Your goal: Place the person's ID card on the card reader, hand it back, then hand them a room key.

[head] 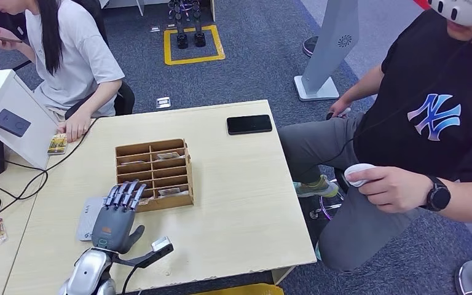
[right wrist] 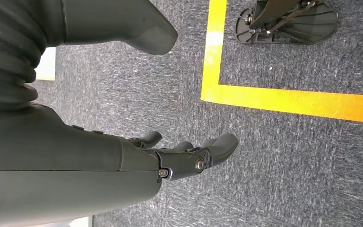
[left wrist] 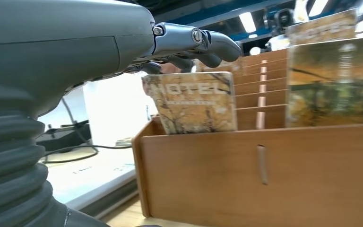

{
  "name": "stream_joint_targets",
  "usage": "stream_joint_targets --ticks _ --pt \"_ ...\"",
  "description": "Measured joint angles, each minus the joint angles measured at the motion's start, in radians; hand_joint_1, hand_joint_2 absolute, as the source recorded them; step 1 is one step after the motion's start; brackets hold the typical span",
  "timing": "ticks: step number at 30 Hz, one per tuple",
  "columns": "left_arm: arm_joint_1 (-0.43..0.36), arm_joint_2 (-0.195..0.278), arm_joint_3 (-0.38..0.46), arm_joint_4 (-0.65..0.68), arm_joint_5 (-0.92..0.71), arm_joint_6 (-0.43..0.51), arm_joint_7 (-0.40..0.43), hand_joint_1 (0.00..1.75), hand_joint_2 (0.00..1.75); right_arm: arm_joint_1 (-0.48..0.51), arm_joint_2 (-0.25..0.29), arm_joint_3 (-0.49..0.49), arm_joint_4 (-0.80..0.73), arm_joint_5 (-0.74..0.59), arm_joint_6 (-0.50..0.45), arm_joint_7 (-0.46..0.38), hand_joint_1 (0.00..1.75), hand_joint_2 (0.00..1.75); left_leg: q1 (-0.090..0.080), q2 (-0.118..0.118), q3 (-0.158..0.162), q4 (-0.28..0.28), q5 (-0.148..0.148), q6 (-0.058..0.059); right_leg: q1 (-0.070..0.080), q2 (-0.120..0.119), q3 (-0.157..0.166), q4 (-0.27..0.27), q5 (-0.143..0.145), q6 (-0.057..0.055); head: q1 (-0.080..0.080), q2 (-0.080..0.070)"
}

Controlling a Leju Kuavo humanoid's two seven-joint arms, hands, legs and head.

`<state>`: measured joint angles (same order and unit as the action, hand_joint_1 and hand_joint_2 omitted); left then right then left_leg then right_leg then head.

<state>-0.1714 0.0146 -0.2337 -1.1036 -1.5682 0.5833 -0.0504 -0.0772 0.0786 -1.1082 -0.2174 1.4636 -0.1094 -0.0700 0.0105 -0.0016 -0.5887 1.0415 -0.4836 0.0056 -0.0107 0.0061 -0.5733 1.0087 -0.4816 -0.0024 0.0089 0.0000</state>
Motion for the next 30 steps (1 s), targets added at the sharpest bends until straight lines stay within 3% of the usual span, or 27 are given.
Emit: stream_joint_targets --ticks 15,30 --pt "-0.007 -0.001 0.066 -0.001 0.01 -0.003 0.002 0.0 1.75 -0.002 0.002 0.0 0.0 0.013 0.0 0.002 0.0 1.75 0.0 0.0 0.0 0.0 0.0 0.0 0.0 0.0 0.0 0.0 0.0 0.0 0.0 0.0" --pt "-0.007 -0.001 0.08 -0.002 0.01 -0.003 0.002 0.0 1.75 -0.002 0.004 0.0 0.0 0.014 0.0 0.001 0.0 1.75 0.0 0.0 0.0 0.0 0.0 0.0 0.0 0.0 0.0 0.0 0.0 0.0 0.0 0.0"
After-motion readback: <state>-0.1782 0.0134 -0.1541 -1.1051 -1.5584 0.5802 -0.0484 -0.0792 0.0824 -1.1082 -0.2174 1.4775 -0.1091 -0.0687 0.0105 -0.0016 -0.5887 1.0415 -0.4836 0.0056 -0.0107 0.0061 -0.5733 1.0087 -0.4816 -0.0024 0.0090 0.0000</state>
